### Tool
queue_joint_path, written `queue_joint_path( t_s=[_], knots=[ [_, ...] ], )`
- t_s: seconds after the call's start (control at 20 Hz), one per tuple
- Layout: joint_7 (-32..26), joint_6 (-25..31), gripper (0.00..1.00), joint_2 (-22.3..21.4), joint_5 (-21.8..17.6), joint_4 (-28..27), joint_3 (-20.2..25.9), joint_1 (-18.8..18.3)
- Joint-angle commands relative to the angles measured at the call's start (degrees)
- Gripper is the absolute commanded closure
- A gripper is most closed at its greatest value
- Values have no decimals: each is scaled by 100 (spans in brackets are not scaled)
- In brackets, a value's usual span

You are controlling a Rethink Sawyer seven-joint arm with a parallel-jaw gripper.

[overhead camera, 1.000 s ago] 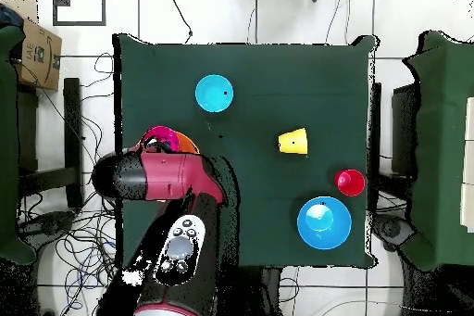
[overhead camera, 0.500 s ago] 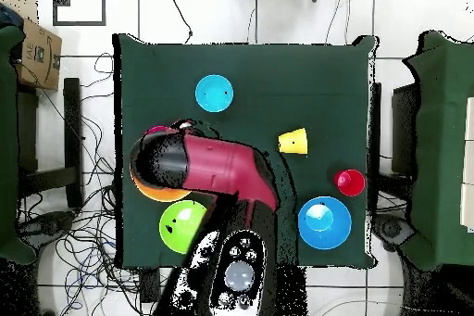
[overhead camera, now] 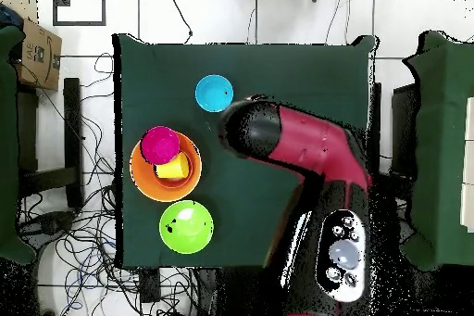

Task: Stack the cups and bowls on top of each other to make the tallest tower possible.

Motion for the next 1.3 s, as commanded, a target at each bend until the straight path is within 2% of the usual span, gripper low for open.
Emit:
queue_joint_path(
  t_s=[0.05,0.4,0.85,1.3],
  knots=[
    [-1175,-627,0,1129,-936,-343,1012,-334],
    [-822,-954,0,1359,-1163,-390,1159,-396],
    [-1126,-873,0,1146,-1482,-200,1478,-830],
    [-1119,-611,0,893,-1676,-105,1676,-1012]
  ],
)
